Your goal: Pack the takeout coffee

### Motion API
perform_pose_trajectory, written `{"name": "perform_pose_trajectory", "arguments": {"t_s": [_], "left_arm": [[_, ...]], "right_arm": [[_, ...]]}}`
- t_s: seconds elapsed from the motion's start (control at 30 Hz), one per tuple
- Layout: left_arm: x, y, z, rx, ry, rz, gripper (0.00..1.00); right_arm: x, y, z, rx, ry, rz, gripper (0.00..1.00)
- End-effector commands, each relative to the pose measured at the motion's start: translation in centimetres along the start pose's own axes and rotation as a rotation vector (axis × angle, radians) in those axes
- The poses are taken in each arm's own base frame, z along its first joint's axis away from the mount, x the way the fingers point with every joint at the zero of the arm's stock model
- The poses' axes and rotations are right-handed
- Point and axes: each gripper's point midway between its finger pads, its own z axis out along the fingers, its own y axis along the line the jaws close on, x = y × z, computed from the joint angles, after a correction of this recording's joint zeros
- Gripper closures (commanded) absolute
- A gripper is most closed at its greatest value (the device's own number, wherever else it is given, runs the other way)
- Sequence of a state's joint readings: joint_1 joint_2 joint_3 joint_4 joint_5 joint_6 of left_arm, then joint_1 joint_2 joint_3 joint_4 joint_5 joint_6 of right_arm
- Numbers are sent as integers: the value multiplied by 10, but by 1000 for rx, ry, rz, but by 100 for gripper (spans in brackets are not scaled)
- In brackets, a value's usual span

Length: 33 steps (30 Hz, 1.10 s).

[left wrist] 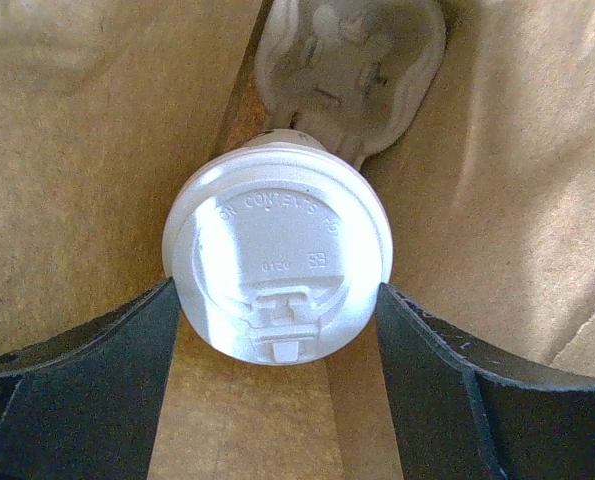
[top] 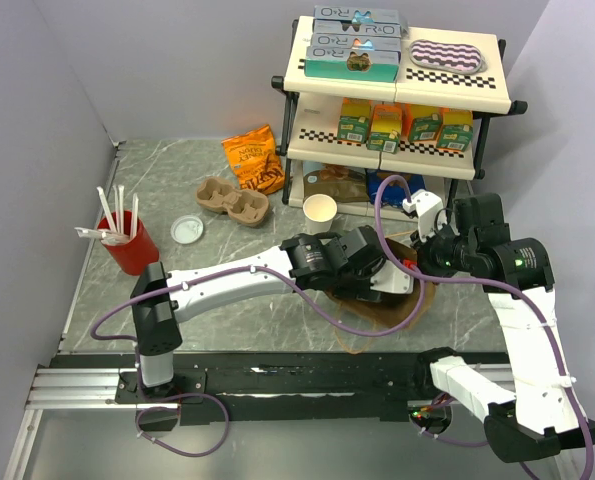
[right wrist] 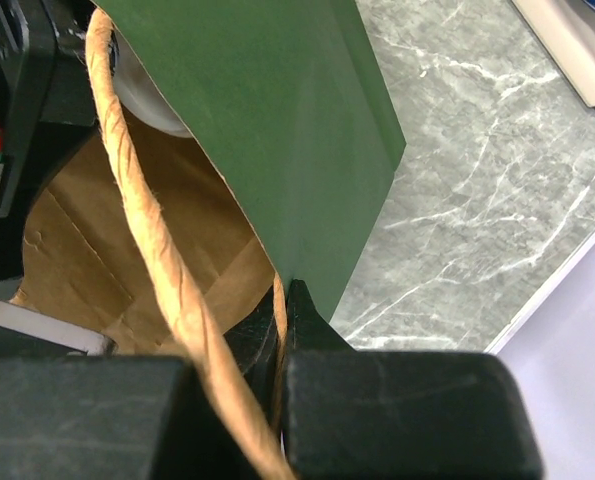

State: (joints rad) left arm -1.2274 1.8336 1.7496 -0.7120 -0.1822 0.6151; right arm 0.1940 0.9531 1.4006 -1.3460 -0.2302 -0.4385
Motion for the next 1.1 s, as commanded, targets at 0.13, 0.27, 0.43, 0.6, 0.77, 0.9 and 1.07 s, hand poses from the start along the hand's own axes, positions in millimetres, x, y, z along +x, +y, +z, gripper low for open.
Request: {"name": "perform_pose_trajectory", "arguments": {"t_s": [0.13, 0.27, 0.43, 0.6, 0.77, 0.9, 1.07], "left_arm": [[5, 21, -16, -66, 51, 47, 99], [15, 19, -8, -66, 107, 84, 99], [22, 19, 1, -77, 144, 108, 99], [25, 19, 5, -74, 165, 111, 99], [23, 18, 11, -72, 144, 87, 99], [25, 22, 18, -91, 140, 69, 99], [32, 29, 26, -122, 136, 40, 99]], "right_arm": [[-6, -2, -4, 15, -17, 14, 100], [-8, -2, -5, 12, -22, 16, 100], [-9, 0, -5, 1, -21, 17, 100], [-10, 0, -5, 0, -23, 20, 100], [-10, 5, -3, -28, -23, 22, 100], [-8, 14, -1, -81, -18, 28, 100], [-7, 17, 1, -108, 3, 41, 100]]}}
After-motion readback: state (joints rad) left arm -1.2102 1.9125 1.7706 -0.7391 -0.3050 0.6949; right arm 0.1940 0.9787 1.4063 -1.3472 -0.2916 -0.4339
